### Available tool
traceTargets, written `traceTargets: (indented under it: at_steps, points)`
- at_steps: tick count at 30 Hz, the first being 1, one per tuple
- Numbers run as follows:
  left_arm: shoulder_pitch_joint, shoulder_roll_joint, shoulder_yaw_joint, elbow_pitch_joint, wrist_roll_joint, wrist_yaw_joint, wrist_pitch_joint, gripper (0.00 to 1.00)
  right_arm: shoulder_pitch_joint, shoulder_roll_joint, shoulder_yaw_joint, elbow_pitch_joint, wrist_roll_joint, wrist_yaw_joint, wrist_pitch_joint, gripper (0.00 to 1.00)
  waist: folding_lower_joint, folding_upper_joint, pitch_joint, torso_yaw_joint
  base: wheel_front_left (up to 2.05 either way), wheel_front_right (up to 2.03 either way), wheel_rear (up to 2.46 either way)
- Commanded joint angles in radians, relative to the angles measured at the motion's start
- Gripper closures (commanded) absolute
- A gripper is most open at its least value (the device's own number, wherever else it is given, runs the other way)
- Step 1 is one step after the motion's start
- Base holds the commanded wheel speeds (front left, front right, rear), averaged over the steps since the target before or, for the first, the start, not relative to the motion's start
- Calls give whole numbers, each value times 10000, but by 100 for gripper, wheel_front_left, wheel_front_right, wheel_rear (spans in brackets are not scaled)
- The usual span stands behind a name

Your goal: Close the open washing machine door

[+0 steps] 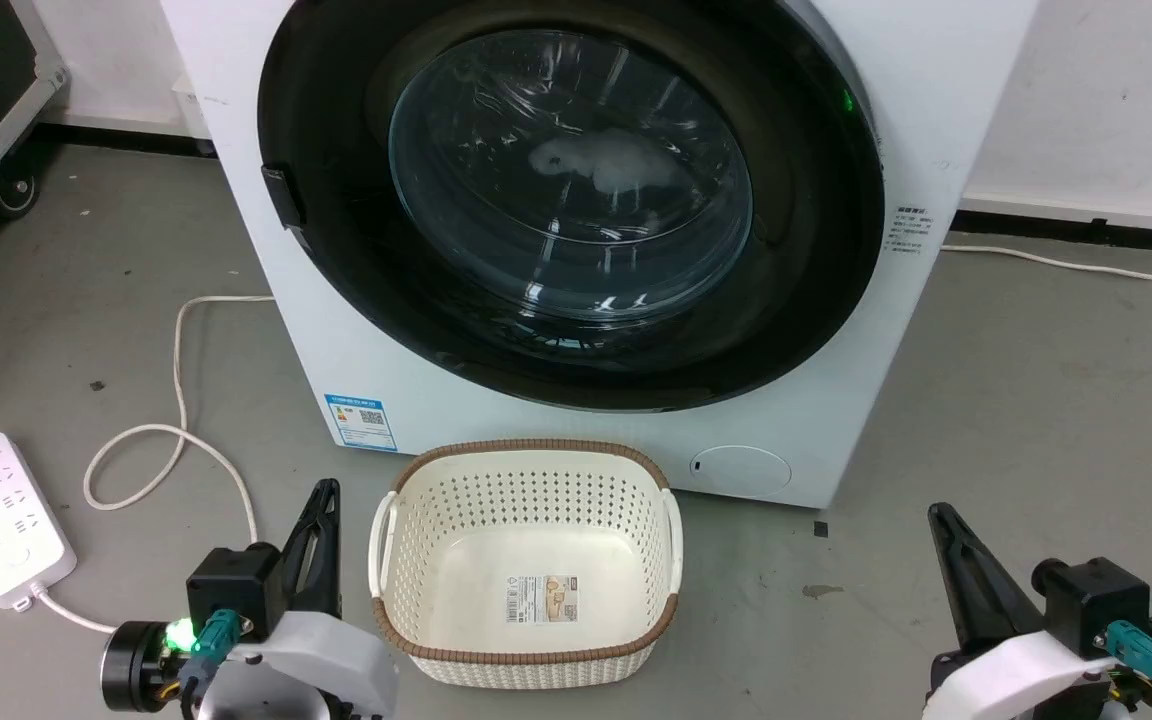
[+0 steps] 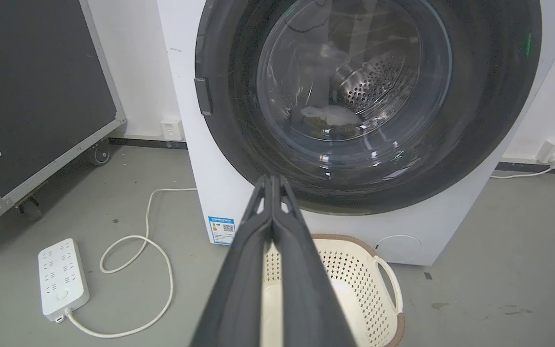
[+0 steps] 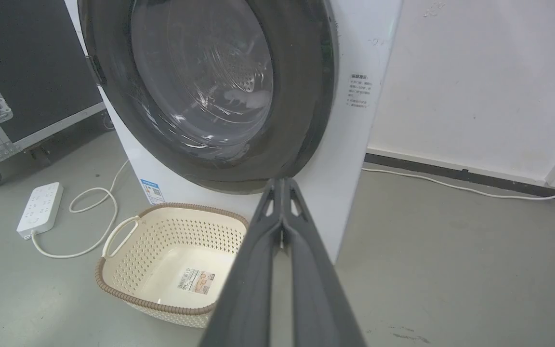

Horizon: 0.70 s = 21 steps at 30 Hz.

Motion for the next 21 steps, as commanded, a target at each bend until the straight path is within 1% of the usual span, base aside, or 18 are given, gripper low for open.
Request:
traceTargets:
  at_steps: [1, 21]
  points:
    - [125, -37, 67, -78, 119, -50, 41, 100, -94, -16, 27, -84, -99, -5, 25, 100, 0, 0, 1, 2, 0, 0, 0]
    - [273, -348, 423, -313, 713, -178, 322, 100, -126, -20, 135, -223, -312, -6, 238, 100, 0, 0, 24, 45, 0, 0, 0]
